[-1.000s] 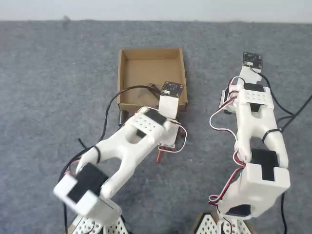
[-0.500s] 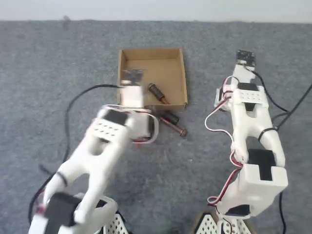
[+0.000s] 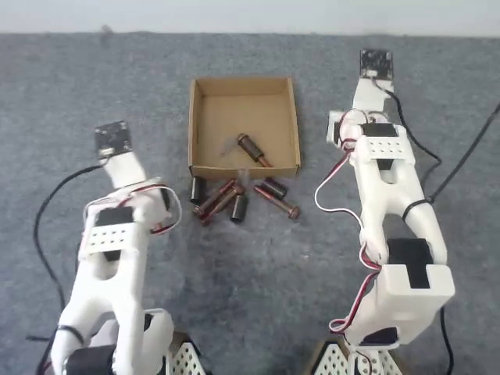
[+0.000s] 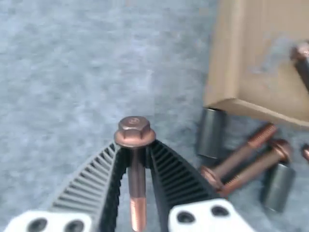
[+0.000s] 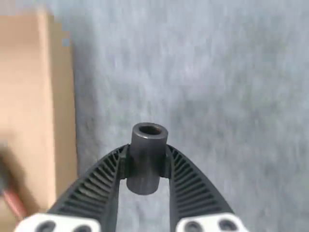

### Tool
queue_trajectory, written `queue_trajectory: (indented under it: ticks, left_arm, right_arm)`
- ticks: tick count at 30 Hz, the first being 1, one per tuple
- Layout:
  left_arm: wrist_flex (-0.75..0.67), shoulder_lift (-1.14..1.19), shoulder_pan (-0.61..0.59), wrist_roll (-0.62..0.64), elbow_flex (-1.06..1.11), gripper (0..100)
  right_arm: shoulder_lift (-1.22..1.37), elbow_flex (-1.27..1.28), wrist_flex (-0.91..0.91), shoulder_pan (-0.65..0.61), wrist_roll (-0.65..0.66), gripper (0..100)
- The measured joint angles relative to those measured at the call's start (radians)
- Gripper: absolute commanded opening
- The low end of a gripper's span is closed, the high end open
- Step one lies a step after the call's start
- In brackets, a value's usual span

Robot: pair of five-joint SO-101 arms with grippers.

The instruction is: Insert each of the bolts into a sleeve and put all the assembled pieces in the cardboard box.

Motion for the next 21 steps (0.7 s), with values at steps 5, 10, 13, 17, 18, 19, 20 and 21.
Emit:
queue_trajectory:
  ticks: [5, 10, 13, 17, 18, 19, 20, 21]
  left_arm:
    - [0.000, -0.003, -0.087, 0.000, 0.017, 1]
    - [0.000, -0.006, -0.100, 0.000, 0.037, 1]
    - [0.000, -0.006, -0.103, 0.000, 0.037, 1]
    - [0.000, -0.006, -0.103, 0.000, 0.037, 1]
    - [0.000, -0.006, -0.103, 0.000, 0.037, 1]
    - [0.000, -0.006, -0.103, 0.000, 0.037, 1]
    - [0.000, -0.006, -0.103, 0.000, 0.037, 1]
    - [0.000, -0.006, -0.103, 0.000, 0.037, 1]
  right_arm:
    - [0.002, 0.000, -0.278, -0.026, 0.000, 0.7]
    - [0.002, 0.000, -0.500, -0.074, 0.000, 0.7]
    - [0.002, 0.000, -0.606, -0.114, 0.000, 0.7]
    - [0.017, 0.000, -0.738, -0.178, 0.068, 0.6]
    - [0.026, 0.000, -0.766, -0.192, 0.112, 0.6]
    - [0.038, 0.000, -0.784, -0.204, 0.164, 0.6]
    - [0.046, 0.000, -0.799, -0.213, 0.216, 0.6]
    - [0.051, 0.000, -0.818, -0.221, 0.265, 0.6]
